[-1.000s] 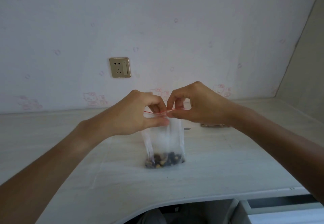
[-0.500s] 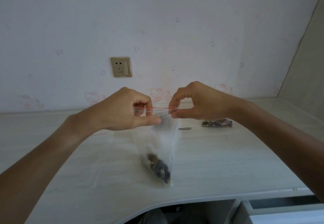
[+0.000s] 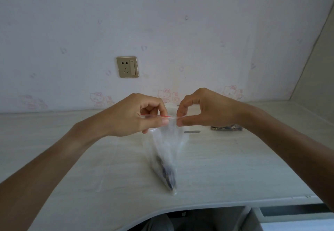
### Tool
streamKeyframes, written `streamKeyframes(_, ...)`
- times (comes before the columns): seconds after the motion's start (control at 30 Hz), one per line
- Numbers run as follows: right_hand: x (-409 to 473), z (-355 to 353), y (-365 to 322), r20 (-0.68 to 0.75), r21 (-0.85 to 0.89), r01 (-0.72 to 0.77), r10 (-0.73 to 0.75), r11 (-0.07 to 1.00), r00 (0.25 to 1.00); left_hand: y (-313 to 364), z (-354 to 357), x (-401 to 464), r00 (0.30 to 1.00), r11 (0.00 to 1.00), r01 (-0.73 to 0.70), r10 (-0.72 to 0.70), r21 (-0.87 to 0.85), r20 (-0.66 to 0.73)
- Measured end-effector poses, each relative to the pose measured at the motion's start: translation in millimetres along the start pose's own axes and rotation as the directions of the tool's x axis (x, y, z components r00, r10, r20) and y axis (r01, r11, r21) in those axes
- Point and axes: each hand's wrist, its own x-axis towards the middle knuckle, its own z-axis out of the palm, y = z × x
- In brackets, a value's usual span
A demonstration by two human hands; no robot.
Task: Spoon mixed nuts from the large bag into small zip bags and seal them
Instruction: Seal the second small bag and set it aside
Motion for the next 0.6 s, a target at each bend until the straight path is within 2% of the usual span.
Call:
streamKeyframes(0.17,3,2,-4,0.007,0.045,0.039,-0.040,0.998,0.999,-4,0,-1,0.997,0.995,-0.019,0.026,0.099,-0.070)
streamKeyframes(0.3,7,4,-8,0.003,0.052,0.034,-0.035,0.998,0.999,-4,9,3,0.990,0.996,-0.056,0.064,0.063,-0.130)
streamKeyframes(0.43,4,2,-11,0.028,0.073,0.014,-0.016,0.997,0.999,-4,6,3,0.993,0.997,-0.066,0.061,-0.045,-0.101)
streamKeyframes(0.6,2,0,-10,0.044,0.062,0.012,-0.015,0.998,0.999,-7,-3,-1,0.998,0.996,-0.051,0.053,-0.067,0.025)
